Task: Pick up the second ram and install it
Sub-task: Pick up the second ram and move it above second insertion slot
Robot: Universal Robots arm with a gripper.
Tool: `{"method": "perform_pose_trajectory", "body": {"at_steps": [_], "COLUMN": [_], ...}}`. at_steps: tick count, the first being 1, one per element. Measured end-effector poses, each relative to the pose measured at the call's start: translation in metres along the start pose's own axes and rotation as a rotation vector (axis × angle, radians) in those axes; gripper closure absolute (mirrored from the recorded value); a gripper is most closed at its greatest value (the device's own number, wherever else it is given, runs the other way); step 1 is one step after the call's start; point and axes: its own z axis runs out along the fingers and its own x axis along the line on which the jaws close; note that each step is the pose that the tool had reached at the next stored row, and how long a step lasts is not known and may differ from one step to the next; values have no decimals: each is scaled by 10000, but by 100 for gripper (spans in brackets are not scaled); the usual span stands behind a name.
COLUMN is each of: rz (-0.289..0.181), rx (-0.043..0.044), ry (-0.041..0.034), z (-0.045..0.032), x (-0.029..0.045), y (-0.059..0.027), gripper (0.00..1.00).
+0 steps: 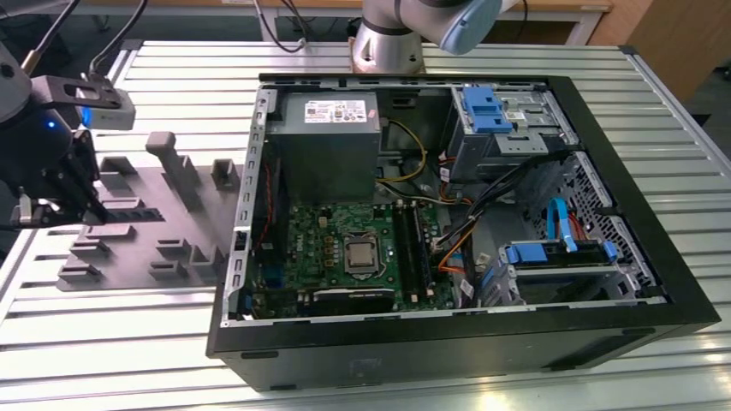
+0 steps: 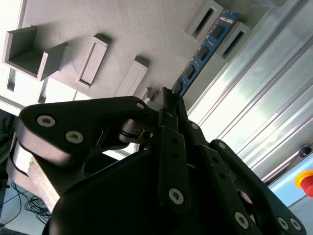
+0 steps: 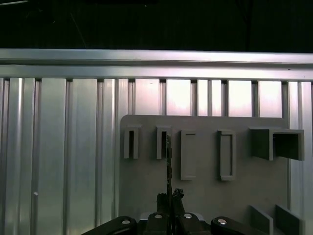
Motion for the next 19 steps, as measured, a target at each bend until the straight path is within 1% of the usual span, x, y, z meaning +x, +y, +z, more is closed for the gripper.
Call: {"method": "perform_pose_trajectory", "body": {"at_steps": [19], "rz": [0], "rx": [-1], "ry": [-3], "z": [-168], "x": [-5], "y": [4], "gripper": [86]}}
